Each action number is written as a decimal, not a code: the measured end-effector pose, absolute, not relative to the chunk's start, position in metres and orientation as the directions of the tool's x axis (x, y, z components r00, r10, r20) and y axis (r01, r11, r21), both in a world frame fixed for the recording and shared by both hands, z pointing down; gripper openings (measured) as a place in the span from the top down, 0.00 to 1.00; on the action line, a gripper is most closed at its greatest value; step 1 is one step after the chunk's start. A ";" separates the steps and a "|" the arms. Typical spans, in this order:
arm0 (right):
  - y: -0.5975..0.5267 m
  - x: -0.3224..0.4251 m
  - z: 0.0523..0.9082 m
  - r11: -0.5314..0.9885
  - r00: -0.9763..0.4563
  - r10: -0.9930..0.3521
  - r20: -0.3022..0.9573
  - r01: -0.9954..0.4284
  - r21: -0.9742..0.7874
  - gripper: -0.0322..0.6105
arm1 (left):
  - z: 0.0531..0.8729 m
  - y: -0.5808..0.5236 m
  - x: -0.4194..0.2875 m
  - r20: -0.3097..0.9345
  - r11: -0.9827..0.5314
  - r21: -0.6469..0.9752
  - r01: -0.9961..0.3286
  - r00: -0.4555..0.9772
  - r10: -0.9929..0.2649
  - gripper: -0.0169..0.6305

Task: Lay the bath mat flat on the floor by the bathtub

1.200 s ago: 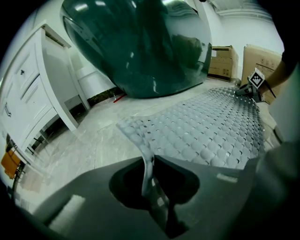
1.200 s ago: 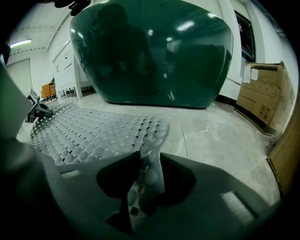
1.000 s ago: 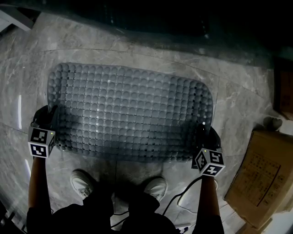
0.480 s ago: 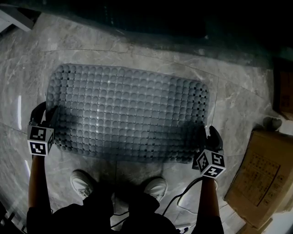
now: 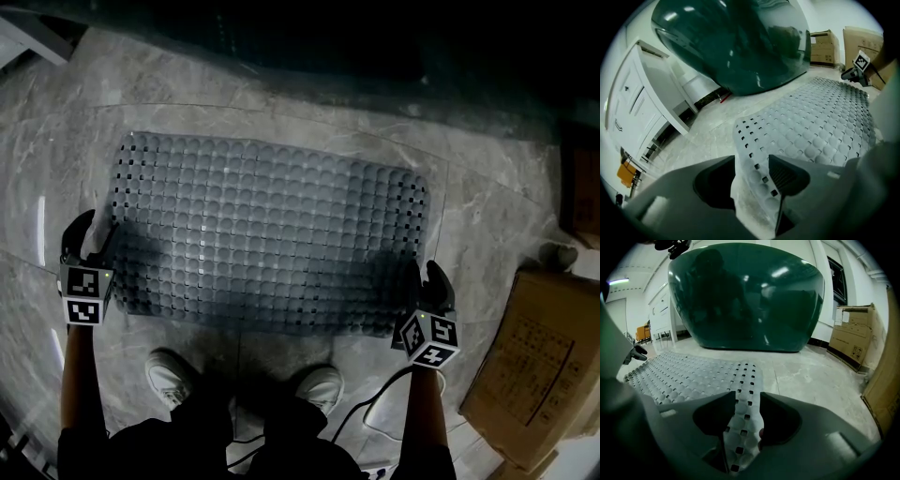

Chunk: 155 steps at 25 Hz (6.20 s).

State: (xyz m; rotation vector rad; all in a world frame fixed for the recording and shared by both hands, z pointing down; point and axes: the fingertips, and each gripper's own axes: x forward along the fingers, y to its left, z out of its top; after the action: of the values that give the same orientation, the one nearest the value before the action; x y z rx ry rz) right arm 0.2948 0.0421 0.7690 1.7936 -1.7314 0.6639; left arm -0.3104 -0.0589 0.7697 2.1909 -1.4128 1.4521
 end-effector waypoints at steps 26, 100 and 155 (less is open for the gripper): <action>0.026 0.237 0.748 -0.034 -0.030 -0.805 0.592 -0.995 -0.097 0.91 | 0.754 -0.056 -0.276 0.707 -0.461 -0.235 -0.856 0.175 -0.685 0.97; 0.030 0.211 0.089 0.017 -0.045 -0.924 0.379 -0.997 -0.077 0.91 | 0.108 -0.041 -0.169 0.437 -0.462 -0.162 -0.872 0.357 -0.826 0.97; 0.049 0.088 -0.198 0.216 -0.222 -0.970 0.103 -0.974 -0.069 0.91 | -0.176 0.010 -0.169 0.252 -0.465 -0.090 -0.881 0.432 -0.866 0.97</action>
State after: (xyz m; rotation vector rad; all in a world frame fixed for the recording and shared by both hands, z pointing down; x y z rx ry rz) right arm 0.0882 0.0495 -0.1977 1.9350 -2.4204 0.1833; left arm -0.1689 0.0103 -0.1760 2.6108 -1.5949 0.4072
